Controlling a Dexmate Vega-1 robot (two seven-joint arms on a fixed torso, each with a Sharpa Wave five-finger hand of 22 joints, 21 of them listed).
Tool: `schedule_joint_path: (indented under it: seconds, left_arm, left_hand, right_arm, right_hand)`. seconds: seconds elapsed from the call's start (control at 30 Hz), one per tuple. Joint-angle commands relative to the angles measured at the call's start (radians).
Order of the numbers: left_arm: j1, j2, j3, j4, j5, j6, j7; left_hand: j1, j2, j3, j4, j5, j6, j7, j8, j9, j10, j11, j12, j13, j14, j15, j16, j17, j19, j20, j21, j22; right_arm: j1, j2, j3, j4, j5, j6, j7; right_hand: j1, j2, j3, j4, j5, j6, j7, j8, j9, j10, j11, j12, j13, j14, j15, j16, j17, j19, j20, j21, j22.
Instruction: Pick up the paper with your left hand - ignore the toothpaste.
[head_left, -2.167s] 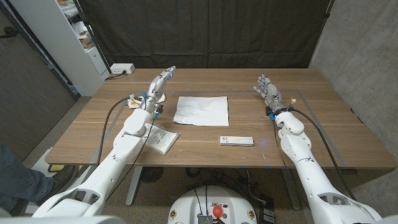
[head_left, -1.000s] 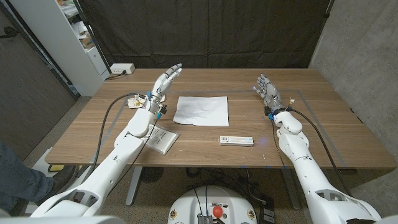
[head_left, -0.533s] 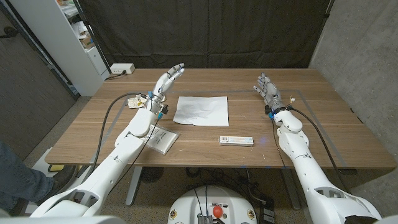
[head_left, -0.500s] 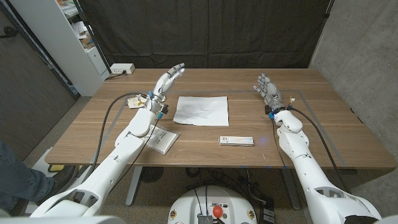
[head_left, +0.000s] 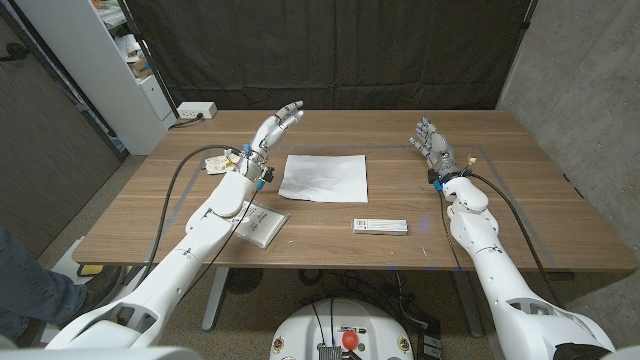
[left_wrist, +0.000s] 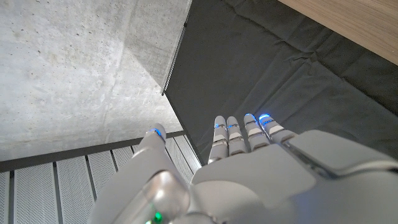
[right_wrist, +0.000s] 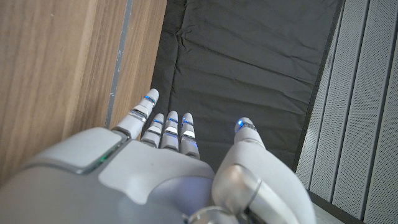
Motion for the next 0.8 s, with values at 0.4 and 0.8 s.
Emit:
schedule_joint_path:
  seconds: [0.4,0.8]
  left_arm:
    - [0.043,0.041,0.014,-0.120,0.118,0.074,0.045]
    - [0.074,0.078,0.016,-0.198,0.189,0.136,0.072]
  left_hand:
    - [0.024,0.012,0.008,-0.017,0.009,0.008,-0.004,-0.007,0.003,0.003,-0.006,0.000,0.000,-0.001,0.005,-0.007,0.002,-0.002,0.008,-0.010,0.003]
    - [0.049,0.021,0.017,-0.032,0.010,0.007,-0.005,-0.008,0.003,0.002,-0.005,-0.003,0.000,-0.011,0.009,-0.012,0.002,-0.009,0.009,-0.020,0.002]
  right_arm:
    - [-0.027,-0.004,0.023,-0.032,0.025,-0.001,0.009]
    - [-0.049,-0.002,0.028,-0.053,0.034,0.002,0.002]
  right_hand:
    - [-0.003,-0.001,-0.004,0.001,0.000,0.010,-0.002,-0.001,0.002,0.008,-0.002,-0.003,0.005,0.006,0.002,0.004,0.001,-0.005,0.000,0.010,0.002]
    - [-0.003,0.001,-0.004,0.001,0.000,0.010,-0.003,-0.002,0.002,0.007,-0.001,-0.004,0.005,0.006,0.003,0.004,0.001,-0.005,0.000,0.010,0.002]
